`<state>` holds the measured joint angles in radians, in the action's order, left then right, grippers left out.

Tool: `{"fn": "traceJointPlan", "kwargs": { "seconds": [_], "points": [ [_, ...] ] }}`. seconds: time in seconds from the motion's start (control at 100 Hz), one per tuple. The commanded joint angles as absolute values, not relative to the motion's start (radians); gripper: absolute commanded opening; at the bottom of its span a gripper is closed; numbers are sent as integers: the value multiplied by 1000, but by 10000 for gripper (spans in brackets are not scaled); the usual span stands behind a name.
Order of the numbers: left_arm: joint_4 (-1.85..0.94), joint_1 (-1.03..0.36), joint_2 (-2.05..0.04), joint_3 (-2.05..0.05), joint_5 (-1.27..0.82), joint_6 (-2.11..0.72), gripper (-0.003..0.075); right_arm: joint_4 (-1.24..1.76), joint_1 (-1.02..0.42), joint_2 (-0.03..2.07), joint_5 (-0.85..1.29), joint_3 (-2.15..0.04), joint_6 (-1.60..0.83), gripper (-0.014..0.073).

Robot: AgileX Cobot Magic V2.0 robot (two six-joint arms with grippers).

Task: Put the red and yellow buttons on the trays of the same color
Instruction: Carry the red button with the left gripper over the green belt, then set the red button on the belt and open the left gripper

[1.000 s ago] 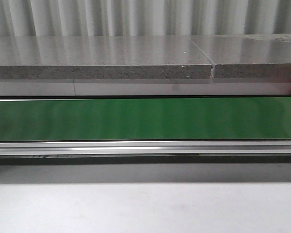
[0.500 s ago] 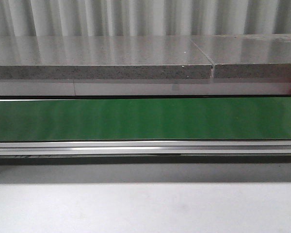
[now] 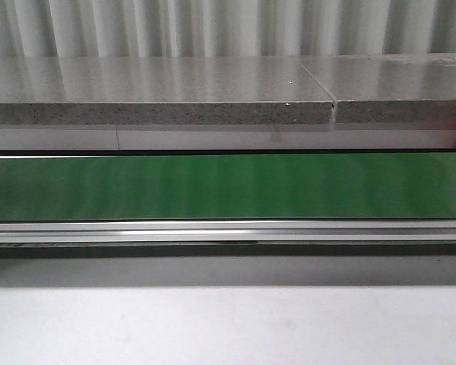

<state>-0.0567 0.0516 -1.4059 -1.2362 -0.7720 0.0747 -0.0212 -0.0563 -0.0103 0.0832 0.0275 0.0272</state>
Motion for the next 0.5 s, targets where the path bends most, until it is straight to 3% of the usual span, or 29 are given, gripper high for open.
{"fn": "traceJointPlan", "kwargs": {
  "seconds": [0.0, 0.24, 0.49],
  "points": [
    [-71, 66, -1332, -1242, -741, 74, 514, -23, -54, -16, 7, 13, 25, -67],
    [-71, 212, -1192, -1062, -713, 116, 514, -23, -54, -16, 7, 13, 25, -67],
    [-71, 469, -1036, -849, -659, 163, 512, -23, -54, -16, 7, 13, 25, -67]
  ]
}}
